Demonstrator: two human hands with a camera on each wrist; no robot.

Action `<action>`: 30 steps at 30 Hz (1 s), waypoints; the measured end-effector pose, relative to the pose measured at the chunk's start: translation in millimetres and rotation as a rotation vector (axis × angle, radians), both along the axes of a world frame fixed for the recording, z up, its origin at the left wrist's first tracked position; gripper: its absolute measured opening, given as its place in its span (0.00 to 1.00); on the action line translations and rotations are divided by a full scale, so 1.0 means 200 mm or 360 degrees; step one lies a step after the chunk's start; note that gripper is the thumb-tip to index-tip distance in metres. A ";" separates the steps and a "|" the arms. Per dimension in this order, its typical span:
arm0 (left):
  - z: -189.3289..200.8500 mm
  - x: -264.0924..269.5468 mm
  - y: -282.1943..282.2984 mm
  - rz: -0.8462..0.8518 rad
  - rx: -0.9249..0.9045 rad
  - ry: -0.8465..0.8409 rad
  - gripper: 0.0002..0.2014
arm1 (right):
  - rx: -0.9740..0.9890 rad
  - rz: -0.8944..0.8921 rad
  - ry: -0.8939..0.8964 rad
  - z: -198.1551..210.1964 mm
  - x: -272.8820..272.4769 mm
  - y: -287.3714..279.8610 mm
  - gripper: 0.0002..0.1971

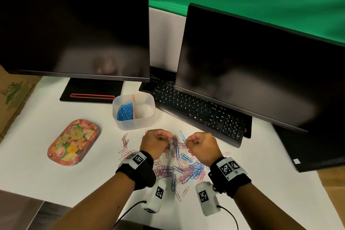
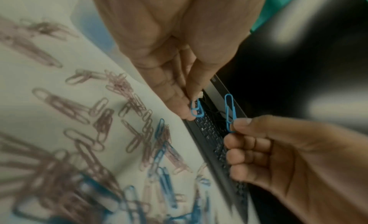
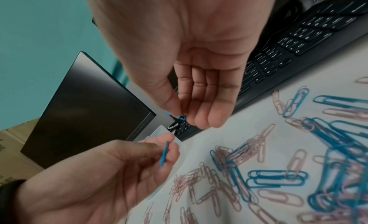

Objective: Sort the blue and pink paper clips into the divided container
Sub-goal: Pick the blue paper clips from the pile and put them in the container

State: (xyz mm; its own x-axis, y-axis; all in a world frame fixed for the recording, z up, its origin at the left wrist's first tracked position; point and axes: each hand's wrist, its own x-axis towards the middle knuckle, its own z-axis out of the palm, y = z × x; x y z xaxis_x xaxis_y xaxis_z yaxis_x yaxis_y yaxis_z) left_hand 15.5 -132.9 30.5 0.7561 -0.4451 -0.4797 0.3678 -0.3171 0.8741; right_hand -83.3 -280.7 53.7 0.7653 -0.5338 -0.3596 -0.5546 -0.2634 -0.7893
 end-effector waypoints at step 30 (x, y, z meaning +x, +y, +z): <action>-0.02 0.05 0.00 0.0531 -0.0523 0.0953 0.18 | -0.0999 0.0927 0.0635 -0.27 0.03 0.03 0.12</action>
State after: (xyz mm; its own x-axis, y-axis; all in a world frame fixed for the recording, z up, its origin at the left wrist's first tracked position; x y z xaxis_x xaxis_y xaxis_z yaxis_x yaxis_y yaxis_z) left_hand 24.7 -133.9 26.9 0.5282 -0.4293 -0.7326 0.8398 0.1364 0.5255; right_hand -77.1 -274.1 -0.9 0.8551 -0.2910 -0.4291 -0.4002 -0.8967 -0.1892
